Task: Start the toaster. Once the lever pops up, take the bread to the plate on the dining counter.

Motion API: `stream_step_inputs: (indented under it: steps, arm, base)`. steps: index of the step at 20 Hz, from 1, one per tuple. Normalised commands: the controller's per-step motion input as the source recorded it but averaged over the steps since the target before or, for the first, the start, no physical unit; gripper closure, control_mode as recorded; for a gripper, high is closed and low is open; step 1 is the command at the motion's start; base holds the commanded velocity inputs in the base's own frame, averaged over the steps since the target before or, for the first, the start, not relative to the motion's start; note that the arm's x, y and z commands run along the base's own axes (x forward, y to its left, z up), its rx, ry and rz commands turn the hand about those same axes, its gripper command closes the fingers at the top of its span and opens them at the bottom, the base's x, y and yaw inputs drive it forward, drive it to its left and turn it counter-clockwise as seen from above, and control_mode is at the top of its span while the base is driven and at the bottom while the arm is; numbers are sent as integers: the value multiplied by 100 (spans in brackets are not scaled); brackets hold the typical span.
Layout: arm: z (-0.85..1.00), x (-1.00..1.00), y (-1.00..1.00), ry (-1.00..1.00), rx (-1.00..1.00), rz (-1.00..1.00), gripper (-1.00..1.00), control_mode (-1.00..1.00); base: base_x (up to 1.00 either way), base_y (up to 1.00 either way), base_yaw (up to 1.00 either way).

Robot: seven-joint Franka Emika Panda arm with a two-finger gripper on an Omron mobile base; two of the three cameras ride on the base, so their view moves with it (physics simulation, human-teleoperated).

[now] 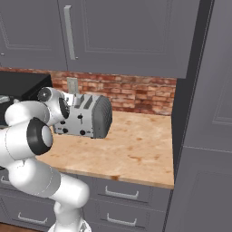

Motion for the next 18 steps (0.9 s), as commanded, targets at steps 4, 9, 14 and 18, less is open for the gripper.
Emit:
stream_step_inputs:
  steps: [4, 9, 14, 18]
  arm:
    - [0, 0, 0, 0, 0, 0, -100, -100]
    - [0, 0, 0, 0, 0, 0, -100, -100]
    - [0, 0, 0, 0, 0, 0, -100, -100]
    - [0, 0, 0, 0, 0, 0, -100, -100]
  base:
    - [0, 0, 0]
    - [0, 0, 0]
    - [0, 0, 0]
    - [0, 0, 0]
